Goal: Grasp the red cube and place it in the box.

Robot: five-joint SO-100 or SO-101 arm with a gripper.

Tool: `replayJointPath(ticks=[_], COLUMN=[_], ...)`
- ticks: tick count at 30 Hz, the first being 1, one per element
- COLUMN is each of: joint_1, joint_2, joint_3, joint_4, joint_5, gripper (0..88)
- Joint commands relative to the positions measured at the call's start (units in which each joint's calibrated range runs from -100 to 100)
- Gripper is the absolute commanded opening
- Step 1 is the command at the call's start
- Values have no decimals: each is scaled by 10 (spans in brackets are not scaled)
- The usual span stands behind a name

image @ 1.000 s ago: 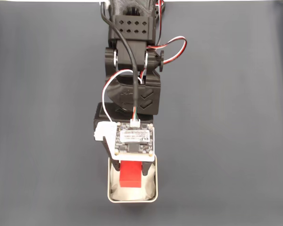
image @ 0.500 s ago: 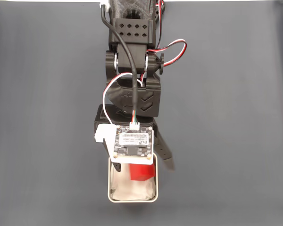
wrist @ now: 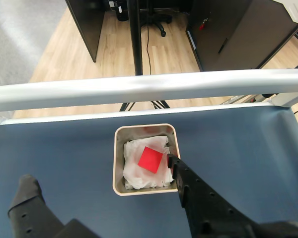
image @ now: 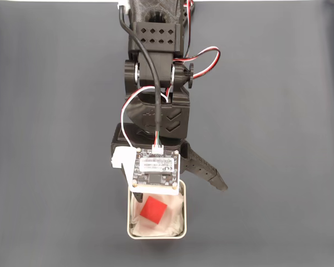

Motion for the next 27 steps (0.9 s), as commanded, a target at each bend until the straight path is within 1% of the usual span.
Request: replayJointPath(ticks=[1, 22, 23, 24, 27], joint_1=[4, 3, 2, 1, -4], joint_2=[-17, -35, -38, -42, -58], joint_3=[-28, -9, -8, -7, -3], joint_4=[-10, -28, -28, -24, -21], joint_5=[-3, -3, -2, 2, 11], gripper=[551, 543, 522, 469, 257])
